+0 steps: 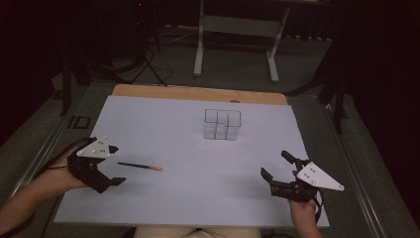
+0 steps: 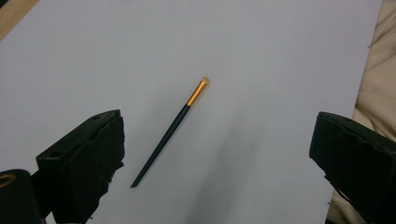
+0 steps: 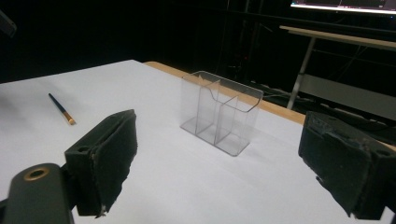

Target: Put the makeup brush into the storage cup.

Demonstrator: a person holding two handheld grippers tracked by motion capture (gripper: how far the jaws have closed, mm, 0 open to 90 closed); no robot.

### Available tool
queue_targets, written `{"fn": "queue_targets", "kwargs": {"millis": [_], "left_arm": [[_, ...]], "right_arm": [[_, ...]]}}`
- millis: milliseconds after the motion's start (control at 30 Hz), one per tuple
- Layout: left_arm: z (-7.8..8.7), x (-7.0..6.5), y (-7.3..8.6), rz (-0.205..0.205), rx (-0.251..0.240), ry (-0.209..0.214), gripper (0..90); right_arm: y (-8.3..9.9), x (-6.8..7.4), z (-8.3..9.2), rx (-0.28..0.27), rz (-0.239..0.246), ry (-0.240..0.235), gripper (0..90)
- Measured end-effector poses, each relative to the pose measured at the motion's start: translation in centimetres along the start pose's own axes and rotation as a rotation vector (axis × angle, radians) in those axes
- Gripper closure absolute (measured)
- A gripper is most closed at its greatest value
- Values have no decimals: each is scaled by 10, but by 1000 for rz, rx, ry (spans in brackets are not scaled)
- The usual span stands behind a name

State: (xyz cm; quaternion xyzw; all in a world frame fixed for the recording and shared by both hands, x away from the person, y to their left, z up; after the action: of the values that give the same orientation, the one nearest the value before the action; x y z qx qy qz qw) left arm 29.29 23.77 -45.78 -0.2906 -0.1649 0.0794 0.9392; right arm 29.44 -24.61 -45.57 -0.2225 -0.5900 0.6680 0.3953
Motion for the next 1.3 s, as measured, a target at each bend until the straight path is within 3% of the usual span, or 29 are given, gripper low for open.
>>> {"fn": "queue_targets", "kwargs": {"millis": [500, 700, 1100, 1300], "left_arm": [[-19, 4, -10, -94, 98, 35, 48], [-29, 5, -13, -134, 141, 68, 62], [-44, 11, -17, -163, 184, 108, 79], [-55, 13, -18, -197, 203, 138, 137]], "right_arm": [[1, 1, -1, 5, 0, -8, 116], [1, 2, -1, 6, 6, -8, 117], [1, 2, -1, 7, 3, -9, 117], [1, 1, -1, 7, 1, -10, 117]]}}
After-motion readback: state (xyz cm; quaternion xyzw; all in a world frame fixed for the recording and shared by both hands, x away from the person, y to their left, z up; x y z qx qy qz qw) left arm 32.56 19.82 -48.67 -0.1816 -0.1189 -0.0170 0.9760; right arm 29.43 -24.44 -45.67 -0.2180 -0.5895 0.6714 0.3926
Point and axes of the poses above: each handheld gripper's, and its own axes: z roughly backward along the jaws, y roughly out of its underside, x roughly to its left, the point moved 6 cm from there along -z, roughly forward along the jaws, and after that the axes turned 15 degrees about -z, right-handed, at the moved point
